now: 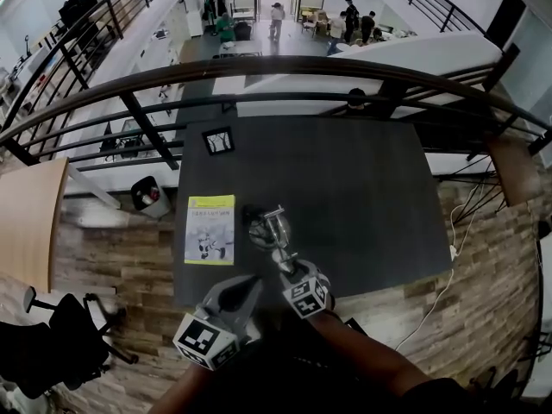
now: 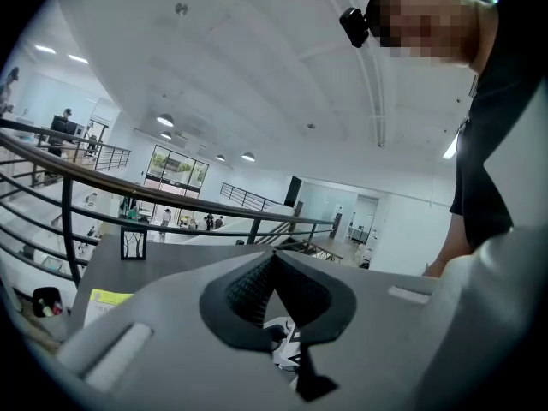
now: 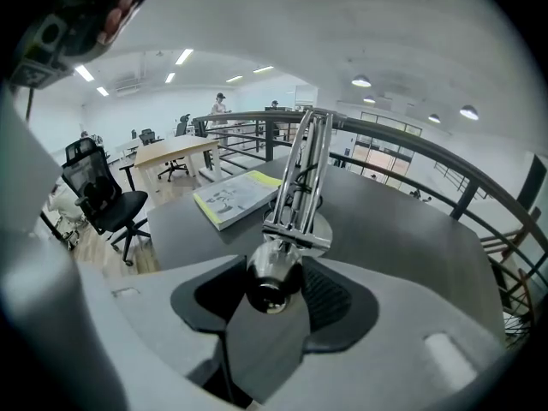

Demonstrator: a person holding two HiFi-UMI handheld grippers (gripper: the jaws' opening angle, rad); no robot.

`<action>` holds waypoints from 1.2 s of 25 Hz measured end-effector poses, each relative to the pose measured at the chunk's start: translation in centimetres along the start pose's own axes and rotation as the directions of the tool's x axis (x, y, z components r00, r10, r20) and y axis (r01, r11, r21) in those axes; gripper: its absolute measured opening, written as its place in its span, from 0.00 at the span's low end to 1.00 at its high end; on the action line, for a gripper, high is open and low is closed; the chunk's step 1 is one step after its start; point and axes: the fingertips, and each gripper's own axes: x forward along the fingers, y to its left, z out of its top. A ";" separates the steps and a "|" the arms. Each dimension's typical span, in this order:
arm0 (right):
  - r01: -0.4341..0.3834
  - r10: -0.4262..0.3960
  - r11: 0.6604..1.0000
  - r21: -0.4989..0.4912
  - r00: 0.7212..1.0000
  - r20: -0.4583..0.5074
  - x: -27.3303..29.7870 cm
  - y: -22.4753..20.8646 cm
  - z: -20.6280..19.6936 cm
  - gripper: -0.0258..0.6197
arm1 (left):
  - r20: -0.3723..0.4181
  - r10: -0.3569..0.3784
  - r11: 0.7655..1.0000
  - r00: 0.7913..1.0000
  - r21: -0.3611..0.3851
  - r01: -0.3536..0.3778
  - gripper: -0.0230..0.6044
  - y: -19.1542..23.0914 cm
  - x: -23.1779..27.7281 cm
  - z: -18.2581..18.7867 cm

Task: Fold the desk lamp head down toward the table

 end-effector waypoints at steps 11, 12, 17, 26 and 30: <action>0.010 -0.011 1.000 -0.009 1.000 -0.011 0.8 -0.4 -0.1 0.36 | -0.015 0.005 1.000 1.000 0.008 -0.005 0.04 -0.1 -0.4 -0.2; 0.011 -0.011 1.000 -0.009 1.000 -0.012 0.7 -0.4 0.0 0.36 | -0.011 0.004 1.000 1.000 0.008 -0.004 0.04 -0.2 -0.5 -0.1; 0.018 -0.018 1.000 0.013 1.000 0.007 -0.8 -0.5 0.9 0.36 | 0.013 -0.013 1.000 1.000 0.020 0.013 0.04 -0.3 -1.0 0.4; -0.017 -0.004 0.995 0.097 0.978 0.211 -7.5 -0.1 9.3 0.36 | 0.088 -0.069 0.996 0.994 0.063 0.064 0.04 -0.9 -1.5 3.2; -0.056 0.024 0.996 0.074 0.924 0.381 -12.3 1.4 14.4 0.29 | 0.119 -0.092 0.993 0.989 0.085 0.082 0.04 -1.3 -1.7 4.4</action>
